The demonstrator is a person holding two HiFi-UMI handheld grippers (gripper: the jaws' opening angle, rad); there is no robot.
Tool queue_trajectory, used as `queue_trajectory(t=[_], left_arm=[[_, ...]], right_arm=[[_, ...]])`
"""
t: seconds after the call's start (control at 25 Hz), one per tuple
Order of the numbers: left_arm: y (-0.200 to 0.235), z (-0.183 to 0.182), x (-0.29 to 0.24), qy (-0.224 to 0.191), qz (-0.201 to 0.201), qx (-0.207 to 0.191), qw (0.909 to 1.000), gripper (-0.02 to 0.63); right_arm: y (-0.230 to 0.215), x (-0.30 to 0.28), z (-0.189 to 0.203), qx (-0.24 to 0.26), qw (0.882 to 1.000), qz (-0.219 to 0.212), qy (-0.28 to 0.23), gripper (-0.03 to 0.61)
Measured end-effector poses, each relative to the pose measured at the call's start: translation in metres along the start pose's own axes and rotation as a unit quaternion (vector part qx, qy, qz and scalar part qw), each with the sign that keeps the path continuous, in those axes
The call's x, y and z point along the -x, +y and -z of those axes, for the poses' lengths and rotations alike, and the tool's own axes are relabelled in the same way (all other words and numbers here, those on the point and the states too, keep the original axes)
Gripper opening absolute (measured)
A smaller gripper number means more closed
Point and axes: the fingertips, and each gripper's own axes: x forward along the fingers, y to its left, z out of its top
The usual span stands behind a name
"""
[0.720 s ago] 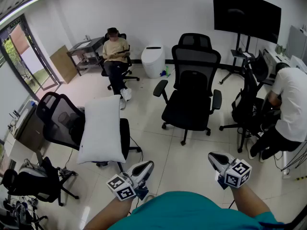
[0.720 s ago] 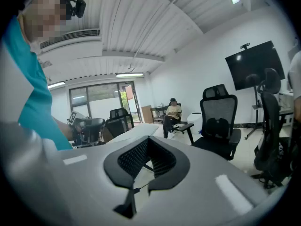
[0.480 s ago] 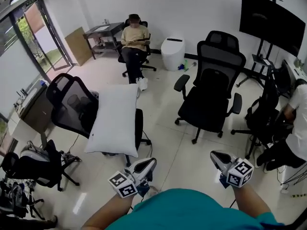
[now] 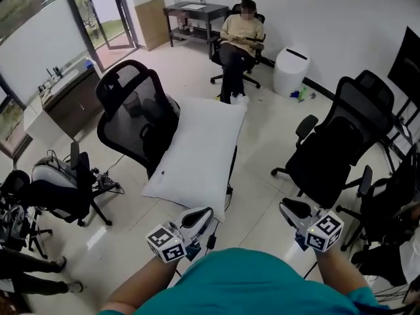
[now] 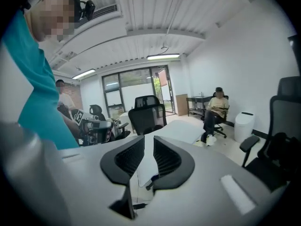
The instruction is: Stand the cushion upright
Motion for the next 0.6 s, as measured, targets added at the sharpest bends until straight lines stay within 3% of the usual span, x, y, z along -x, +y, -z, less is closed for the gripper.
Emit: queue_trajectory(t=[0.16, 0.32, 0.48, 0.6], left_arm=[[0.048, -0.017, 0.021, -0.029, -0.080, -0.002, 0.9964, 0.012], [0.086, -0.025, 0.032, -0.056, -0.176, -0.001, 0.9828, 0.012], [0.107, -0.028, 0.046, -0.101, -0.291, 0.017, 0.9512, 0.012], [0.110, -0.025, 0.055, -0.129, -0.349, 0.026, 0.9277, 0.012]], right_arm=[[0.001, -0.086, -0.015, 0.046, 0.994, -0.091, 0.039, 0.086], [-0.006, -0.164, -0.023, 0.081, 0.976, -0.190, 0.070, 0.118], [-0.003, -0.232, -0.021, 0.130, 0.938, -0.298, 0.118, 0.169], [0.009, -0.275, -0.012, 0.174, 0.905, -0.355, 0.157, 0.208]])
